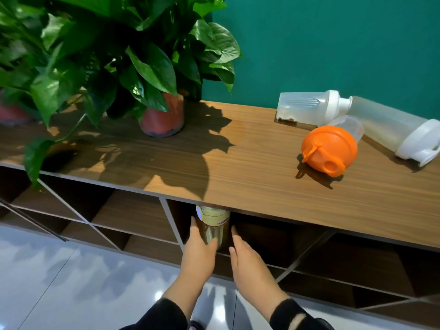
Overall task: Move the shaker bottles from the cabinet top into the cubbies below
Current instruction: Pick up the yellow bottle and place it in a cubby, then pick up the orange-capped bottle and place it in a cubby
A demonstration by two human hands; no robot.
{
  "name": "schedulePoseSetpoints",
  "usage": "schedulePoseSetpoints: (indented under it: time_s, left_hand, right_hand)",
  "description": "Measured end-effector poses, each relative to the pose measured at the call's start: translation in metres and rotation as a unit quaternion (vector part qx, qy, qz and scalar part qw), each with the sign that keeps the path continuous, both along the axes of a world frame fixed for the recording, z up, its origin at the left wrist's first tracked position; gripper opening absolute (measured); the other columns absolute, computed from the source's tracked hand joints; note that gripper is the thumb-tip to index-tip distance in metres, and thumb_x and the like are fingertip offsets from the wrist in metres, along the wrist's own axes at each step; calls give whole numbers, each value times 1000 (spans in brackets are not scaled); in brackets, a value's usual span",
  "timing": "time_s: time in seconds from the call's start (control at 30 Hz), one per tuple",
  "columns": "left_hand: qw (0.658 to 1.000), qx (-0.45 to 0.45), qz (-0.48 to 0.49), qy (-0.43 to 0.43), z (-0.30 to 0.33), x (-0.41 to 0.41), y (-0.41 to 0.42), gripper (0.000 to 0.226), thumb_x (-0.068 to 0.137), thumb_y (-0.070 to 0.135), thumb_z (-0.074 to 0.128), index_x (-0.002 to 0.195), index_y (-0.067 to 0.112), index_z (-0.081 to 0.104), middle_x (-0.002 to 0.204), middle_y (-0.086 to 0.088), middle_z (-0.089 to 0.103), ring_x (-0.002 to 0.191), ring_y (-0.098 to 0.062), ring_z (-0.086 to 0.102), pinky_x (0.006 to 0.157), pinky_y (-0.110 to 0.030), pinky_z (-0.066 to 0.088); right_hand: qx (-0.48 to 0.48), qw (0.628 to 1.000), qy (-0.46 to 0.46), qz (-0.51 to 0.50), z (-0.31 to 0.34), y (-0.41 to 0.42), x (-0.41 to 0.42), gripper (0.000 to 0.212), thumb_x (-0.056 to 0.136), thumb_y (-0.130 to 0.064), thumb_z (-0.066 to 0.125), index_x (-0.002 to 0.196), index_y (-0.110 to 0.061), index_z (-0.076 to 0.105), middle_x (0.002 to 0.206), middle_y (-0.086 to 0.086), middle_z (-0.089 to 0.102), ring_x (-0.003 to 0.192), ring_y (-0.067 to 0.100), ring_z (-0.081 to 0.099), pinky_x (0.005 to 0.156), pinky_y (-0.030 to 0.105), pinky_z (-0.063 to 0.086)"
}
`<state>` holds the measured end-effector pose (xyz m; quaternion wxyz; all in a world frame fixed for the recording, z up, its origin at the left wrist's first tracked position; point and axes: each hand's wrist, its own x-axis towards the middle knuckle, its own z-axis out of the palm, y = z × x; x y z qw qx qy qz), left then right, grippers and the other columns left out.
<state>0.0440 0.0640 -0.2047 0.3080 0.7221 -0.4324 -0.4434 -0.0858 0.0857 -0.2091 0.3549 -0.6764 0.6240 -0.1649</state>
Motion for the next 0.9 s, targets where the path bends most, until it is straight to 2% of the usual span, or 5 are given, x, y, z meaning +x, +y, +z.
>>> schedulePoseSetpoints:
  time_s: [0.17, 0.37, 0.53, 0.73, 0.9]
  left_hand:
    - [987, -63, -107, -106, 35, -15, 59, 24, 98, 28, 56, 118, 28, 69, 94, 16, 72, 82, 0, 66, 74, -12, 52]
    - [894, -392, -185, -111, 106, -45, 37, 29, 95, 36, 50, 114, 26, 69, 100, 19, 66, 97, 6, 60, 86, -9, 46]
    - [941, -290, -169, -36, 146, -100, -32, 66, 89, 50, 62, 147, 39, 33, 146, 11, 46, 132, -7, 44, 107, -33, 43]
    - [952, -201, -217, 79, 154, -149, -98, 74, 91, 53, 58, 154, 33, 25, 154, -3, 42, 140, -24, 41, 102, -35, 38]
    - [946, -214, -210, 126, 132, -153, -87, 65, 89, 48, 63, 146, 40, 33, 145, 0, 46, 126, -19, 51, 95, -32, 51]
  right_hand:
    - [-206, 977, -47, 35, 59, 62, -48, 20, 95, -34, 57, 106, -35, 74, 98, -27, 68, 94, -6, 66, 80, 17, 54]
    - [-370, 897, -150, -188, 135, 13, -126, 9, 94, -25, 65, 103, -27, 65, 103, -8, 64, 102, 13, 62, 86, 13, 46]
    - [-190, 912, -243, -270, 143, -53, -164, 71, 92, -51, 58, 153, -37, 23, 157, -9, 31, 140, 12, 34, 109, 39, 34]
    - [-135, 917, -323, -190, 137, -79, -164, 67, 98, -49, 50, 156, -35, 19, 152, -10, 39, 127, 6, 47, 96, 22, 44]
    - [-160, 902, -348, -197, 126, -67, -147, 60, 99, -49, 50, 153, -40, 26, 144, -8, 51, 126, 11, 54, 103, 45, 51]
